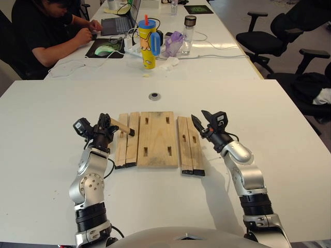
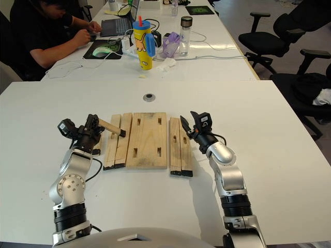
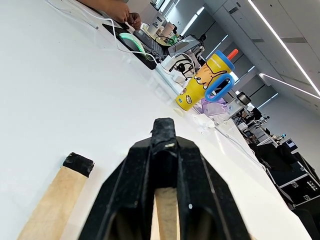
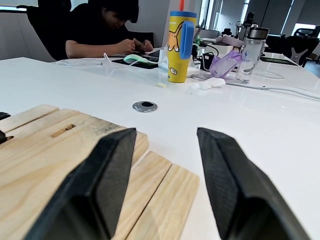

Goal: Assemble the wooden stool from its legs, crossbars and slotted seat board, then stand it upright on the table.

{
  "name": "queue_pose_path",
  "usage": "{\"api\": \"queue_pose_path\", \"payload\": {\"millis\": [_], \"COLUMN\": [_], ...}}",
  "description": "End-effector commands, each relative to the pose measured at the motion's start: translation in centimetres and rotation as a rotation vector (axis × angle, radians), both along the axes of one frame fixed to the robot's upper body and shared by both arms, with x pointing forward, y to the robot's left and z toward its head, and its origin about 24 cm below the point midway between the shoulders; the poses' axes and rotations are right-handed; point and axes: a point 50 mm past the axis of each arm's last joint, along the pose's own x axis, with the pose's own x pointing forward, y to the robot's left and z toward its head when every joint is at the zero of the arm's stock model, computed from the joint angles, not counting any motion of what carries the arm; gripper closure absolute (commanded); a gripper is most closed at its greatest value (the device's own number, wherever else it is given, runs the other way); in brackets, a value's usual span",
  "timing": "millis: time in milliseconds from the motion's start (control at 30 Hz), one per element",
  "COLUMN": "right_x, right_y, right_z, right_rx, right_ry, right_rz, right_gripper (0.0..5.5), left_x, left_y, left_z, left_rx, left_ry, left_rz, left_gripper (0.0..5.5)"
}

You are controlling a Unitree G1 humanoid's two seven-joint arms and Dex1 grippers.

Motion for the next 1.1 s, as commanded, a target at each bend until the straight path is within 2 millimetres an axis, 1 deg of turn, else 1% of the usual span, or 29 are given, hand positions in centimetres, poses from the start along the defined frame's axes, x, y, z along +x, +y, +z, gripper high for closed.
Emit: {"api": "queue_pose_path", "payload": {"millis": [33,267,367,567,633,767,900,1000,1100], "right_x": [-0.2,-0.1,-0.2,-0.4,-0.5,-0.8,-1.0,-1.2,-1.3], "right_y": [0.3,0.7,0.7,0.9,0.9,1.1,1.3,1.3,1.4], "right_z": [-0.1,-0.1,-0.1,-0.3,-0.4,-0.6,-0.7,-0.8,-0.9], "right_rx": [0.003,-0.001,-0.002,-0.010,-0.015,-0.035,-0.053,-0.074,-0.089], "right_ry": [0.010,0.008,0.010,0.019,0.023,0.035,0.041,0.049,0.056], "right_rz": [0.007,0.018,0.019,0.024,0.024,0.025,0.032,0.023,0.017], "right_gripper": [3.25,3.25,3.25,3.25,3.25,3.25,3.25,3.25,3.25], "left_x": [0.2,1.0,0.9,0.3,0.0,-0.8,-1.6,-1.9,-2.3], "left_y": [0.0,0.1,0.1,-0.3,-0.6,-1.5,-1.1,-0.9,-0.7], "left_z": [-0.5,-0.1,-0.4,-1.6,-1.7,-2.2,-3.3,-3.8,-4.4], "left_rx": [0.032,0.062,0.084,0.241,0.274,0.405,0.506,0.618,0.682], "left_ry": [0.032,0.021,0.049,0.166,0.199,0.271,0.352,0.371,0.391], "left_rz": [-0.004,-0.002,-0.008,-0.060,-0.080,-0.136,-0.148,-0.181,-0.205], "left_gripper": [5.07,5.07,5.07,5.07,5.07,5.07,5.07,5.07,5.07]}}
